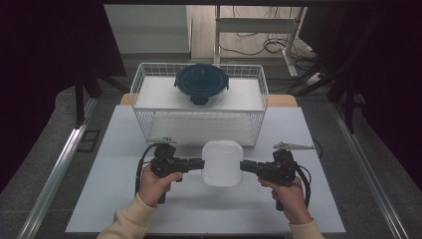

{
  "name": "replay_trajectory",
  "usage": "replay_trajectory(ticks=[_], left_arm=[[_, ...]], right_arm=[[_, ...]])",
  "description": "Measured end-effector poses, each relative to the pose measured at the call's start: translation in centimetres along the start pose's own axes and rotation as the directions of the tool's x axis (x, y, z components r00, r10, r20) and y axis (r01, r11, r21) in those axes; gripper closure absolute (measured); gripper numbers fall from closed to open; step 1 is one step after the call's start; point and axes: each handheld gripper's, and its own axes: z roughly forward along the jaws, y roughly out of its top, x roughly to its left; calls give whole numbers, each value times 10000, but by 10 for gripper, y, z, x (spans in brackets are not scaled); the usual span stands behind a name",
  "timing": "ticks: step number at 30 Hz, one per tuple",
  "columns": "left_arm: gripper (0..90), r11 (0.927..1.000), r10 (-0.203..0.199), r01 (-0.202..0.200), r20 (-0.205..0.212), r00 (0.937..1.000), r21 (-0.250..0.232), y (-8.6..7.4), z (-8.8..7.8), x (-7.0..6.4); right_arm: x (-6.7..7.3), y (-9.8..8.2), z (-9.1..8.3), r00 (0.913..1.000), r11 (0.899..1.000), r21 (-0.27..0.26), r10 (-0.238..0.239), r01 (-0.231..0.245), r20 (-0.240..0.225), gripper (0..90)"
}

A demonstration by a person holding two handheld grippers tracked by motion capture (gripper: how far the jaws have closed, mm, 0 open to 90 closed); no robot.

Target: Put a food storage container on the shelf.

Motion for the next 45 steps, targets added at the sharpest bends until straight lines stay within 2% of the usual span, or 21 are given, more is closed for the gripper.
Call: replay_trajectory(ticks=[5, 12, 17, 24, 45], left_arm=[[802, 9996, 210, -211, -104, 9997, -172, 11, -12, -4], [802, 9964, 620, -637, -302, 9976, -564, 34, -37, -14], [801, 9945, 668, -682, -196, 9976, -790, 46, -46, -17], [800, 9920, 821, -851, -354, 9960, -929, 59, -58, -23], [801, 9828, 1249, -1291, -395, 9914, -1318, 105, -88, -41]], right_arm=[[10, 14, 0, 9996, 9996, -58, -290, 290, 7, 799], [31, 44, -1, 9968, 9967, -178, -791, 790, -61, 799], [45, 66, -6, 9929, 9925, -290, -1190, 1190, 29, 800], [52, 79, -7, 9908, 9901, -376, -1353, 1351, -36, 800], [76, 126, -18, 9844, 9810, -904, -1742, 1715, -237, 800]])
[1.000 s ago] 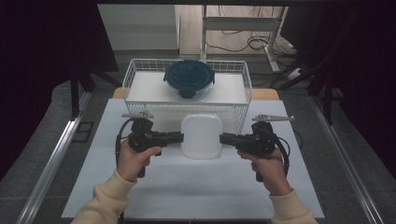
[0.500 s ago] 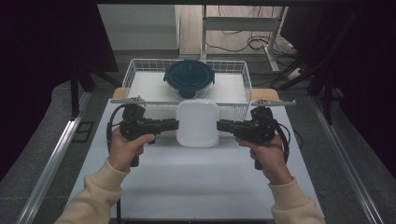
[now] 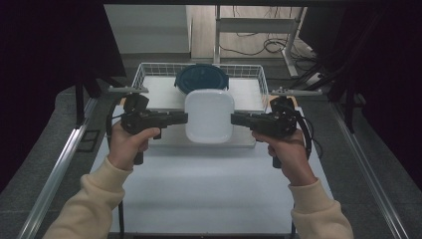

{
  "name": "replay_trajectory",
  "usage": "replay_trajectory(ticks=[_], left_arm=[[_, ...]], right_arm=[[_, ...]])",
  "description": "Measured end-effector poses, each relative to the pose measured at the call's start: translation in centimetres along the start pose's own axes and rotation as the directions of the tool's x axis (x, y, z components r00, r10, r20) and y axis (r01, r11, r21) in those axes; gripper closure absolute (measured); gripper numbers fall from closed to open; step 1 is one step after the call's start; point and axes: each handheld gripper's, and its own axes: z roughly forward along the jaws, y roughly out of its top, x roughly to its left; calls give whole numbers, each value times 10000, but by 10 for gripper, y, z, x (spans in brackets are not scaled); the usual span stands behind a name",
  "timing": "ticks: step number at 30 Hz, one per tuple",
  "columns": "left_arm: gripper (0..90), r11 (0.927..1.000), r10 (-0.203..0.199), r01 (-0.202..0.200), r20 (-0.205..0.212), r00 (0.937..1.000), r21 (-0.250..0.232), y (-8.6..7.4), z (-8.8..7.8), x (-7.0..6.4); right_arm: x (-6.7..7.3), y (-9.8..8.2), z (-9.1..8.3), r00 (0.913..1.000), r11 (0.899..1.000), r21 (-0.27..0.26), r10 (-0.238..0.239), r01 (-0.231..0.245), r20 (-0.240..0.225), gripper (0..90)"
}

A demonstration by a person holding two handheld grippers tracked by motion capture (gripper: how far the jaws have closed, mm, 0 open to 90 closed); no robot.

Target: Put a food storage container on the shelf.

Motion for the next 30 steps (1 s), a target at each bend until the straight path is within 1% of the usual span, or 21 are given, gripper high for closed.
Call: replay_trajectory(ticks=[7, 16, 25, 28, 30], left_arm=[[801, 9999, 92, -92, -94, 9999, -75, 13, -5, -1], [801, 10000, 1, -2, -110, 9999, -98, 25, -7, 2], [801, 9999, -111, 111, -66, 9999, -86, 49, -12, 6], [801, 9999, -93, 92, -95, 9999, -99, 56, -14, 8], [800, 9998, -137, 137, -40, 9999, -137, 61, -16, 10]], right_arm=[[3, 15, 0, 9999, 9999, 13, -120, 120, 16, 800], [0, 30, 4, 10000, 9999, 104, -74, 74, 30, 800], [0, 53, 5, 10000, 10000, 31, -50, 50, -47, 800], [2, 61, 7, 10000, 9999, 87, -72, 72, 29, 800], [2, 67, 8, 10000, 10000, 56, -68, 68, -14, 800]])
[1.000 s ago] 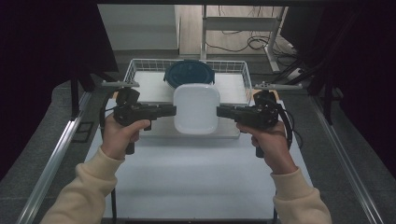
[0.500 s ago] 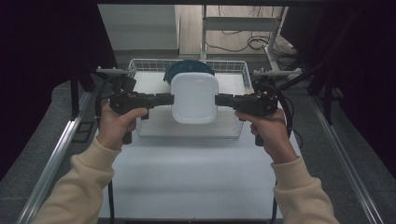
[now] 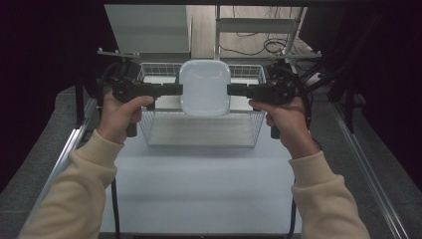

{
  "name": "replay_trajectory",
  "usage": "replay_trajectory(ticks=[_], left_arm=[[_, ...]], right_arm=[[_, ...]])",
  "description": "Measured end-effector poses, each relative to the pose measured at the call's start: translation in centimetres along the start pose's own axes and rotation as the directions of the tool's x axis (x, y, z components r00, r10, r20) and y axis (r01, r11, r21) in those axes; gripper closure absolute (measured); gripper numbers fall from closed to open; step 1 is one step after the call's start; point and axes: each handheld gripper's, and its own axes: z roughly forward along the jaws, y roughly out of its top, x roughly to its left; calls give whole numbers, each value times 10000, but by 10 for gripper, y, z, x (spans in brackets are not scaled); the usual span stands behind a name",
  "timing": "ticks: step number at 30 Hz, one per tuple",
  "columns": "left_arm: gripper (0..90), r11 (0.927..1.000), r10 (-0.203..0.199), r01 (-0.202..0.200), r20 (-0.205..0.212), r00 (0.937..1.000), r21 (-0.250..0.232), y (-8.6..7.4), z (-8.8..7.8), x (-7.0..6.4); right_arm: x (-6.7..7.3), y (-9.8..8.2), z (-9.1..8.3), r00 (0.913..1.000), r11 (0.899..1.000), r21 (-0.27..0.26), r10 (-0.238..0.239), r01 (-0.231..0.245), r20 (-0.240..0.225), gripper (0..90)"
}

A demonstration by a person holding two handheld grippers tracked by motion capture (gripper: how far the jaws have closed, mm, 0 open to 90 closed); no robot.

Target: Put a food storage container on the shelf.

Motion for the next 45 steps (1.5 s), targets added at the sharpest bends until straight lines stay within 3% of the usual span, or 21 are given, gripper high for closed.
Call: replay_trajectory(ticks=[15, 30, 33, 39, 45], left_arm=[[800, 9995, -292, 294, -148, 9995, 151, 34, -3, 21], [800, 9939, -996, 997, -54, 9950, 476, 44, 17, 53], [800, 9903, -1321, 1318, 34, 9912, 448, 45, 20, 59], [799, 9794, -1989, 1975, 311, 9795, 419, 51, 23, 69], [780, 9629, -2680, 2662, 442, 9624, 437, 56, 28, 83]], right_arm=[[-10, 36, 19, 9997, 9996, 89, 251, -250, -36, 800], [-40, 47, 39, 9945, 9931, 522, 1047, -1047, 28, 797], [-46, 48, 45, 9927, 9904, 681, 1196, -1205, 167, 789], [-58, 53, 50, 9841, 9818, 686, 1777, -1769, -67, 776], [-70, 58, 58, 9699, 9682, 705, 2421, -2399, -246, 756]])
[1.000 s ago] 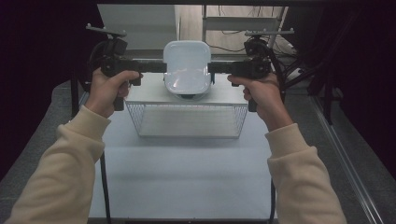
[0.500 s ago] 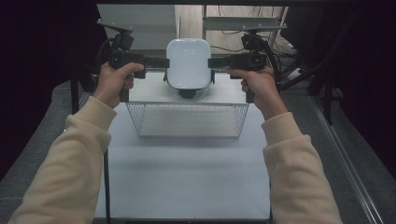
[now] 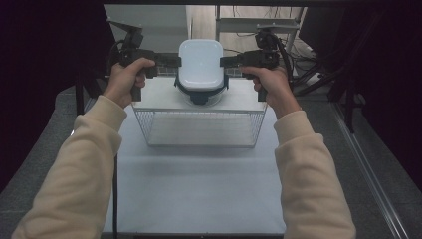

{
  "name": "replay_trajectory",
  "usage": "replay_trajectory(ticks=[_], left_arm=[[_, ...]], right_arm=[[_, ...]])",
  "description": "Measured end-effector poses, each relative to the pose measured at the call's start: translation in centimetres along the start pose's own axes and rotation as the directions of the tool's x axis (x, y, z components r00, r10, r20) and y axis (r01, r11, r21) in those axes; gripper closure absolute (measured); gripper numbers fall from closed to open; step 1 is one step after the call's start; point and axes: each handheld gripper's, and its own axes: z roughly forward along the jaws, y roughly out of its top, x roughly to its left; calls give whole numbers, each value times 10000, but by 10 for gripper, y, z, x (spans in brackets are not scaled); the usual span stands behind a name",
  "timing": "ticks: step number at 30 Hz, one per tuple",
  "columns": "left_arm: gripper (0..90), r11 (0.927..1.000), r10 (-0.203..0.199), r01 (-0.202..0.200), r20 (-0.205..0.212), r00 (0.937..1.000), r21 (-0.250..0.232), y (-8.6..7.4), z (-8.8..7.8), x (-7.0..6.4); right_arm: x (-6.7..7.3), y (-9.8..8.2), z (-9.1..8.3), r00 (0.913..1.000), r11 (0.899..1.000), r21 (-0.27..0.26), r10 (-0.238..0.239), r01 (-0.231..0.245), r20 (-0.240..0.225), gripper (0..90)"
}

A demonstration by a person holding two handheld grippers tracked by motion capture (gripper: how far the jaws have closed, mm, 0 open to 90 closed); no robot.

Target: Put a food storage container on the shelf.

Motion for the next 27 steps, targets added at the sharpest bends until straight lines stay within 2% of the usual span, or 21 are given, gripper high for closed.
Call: replay_trajectory(ticks=[3, 7, 12, 15, 18, 22, 27], left_arm=[[770, 9988, -484, 484, 179, 9987, -35, 4, 3, 8], [755, 9946, -1018, 1027, 479, 9936, -166, 7, 6, 18], [741, 9881, -1474, 1505, 826, 9856, -328, 8, 11, 30], [737, 9829, -1725, 1777, 969, 9802, -478, 8, 13, 36], [729, 9807, -1848, 1899, 971, 9780, -467, 6, 16, 42], [726, 9786, -1915, 1990, 1212, 9740, -532, 5, 16, 46], [713, 9820, -1742, 1804, 1006, 9796, -556, 5, 17, 42]], right_arm=[[-6, 4, 5, 9994, 9994, -7, 353, -353, -33, 743], [-15, 8, 10, 9958, 9959, -90, 904, -905, -149, 728], [-25, 10, 15, 9894, 9895, -237, 1414, -1422, -344, 720], [-28, 10, 18, 9857, 9856, -298, 1657, -1665, -291, 711], [-31, 10, 21, 9829, 9826, -285, 1828, -1834, -241, 699], [-33, 10, 22, 9815, 9814, -254, 1895, -1902, -286, 690], [-30, 9, 22, 9828, 9825, -277, 1839, -1844, -177, 670]])
